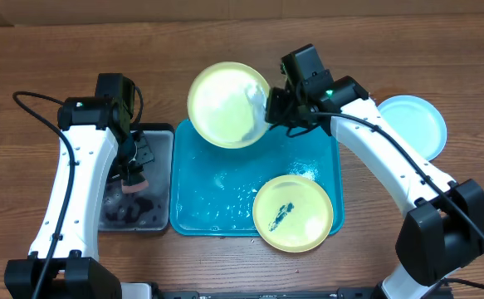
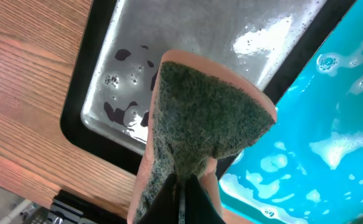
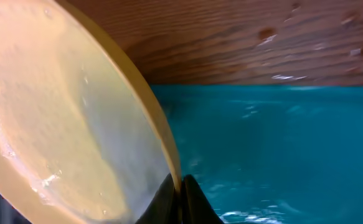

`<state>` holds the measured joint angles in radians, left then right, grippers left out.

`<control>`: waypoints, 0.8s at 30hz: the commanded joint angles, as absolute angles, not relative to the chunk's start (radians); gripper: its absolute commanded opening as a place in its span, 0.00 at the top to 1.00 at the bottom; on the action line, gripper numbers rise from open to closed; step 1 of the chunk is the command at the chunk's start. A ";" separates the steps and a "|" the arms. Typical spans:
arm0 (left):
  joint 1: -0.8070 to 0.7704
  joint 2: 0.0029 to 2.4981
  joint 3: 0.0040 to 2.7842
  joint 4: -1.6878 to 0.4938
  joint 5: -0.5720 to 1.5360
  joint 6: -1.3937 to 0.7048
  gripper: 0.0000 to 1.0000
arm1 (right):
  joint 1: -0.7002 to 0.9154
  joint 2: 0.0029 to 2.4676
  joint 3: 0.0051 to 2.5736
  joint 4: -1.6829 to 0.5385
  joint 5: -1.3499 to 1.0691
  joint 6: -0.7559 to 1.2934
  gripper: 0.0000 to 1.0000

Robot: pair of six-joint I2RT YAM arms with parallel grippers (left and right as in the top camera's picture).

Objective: Clean dirty plates on tray and stack at the side
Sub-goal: 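Lift and tilt the yellow plate up with the right gripper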

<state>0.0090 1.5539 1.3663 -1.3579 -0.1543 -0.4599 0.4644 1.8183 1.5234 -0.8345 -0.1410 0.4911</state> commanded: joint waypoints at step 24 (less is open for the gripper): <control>0.014 1.549 1.361 -1.338 -0.157 -0.440 0.96 | 0.806 1.784 1.866 -1.340 1.042 0.123 0.96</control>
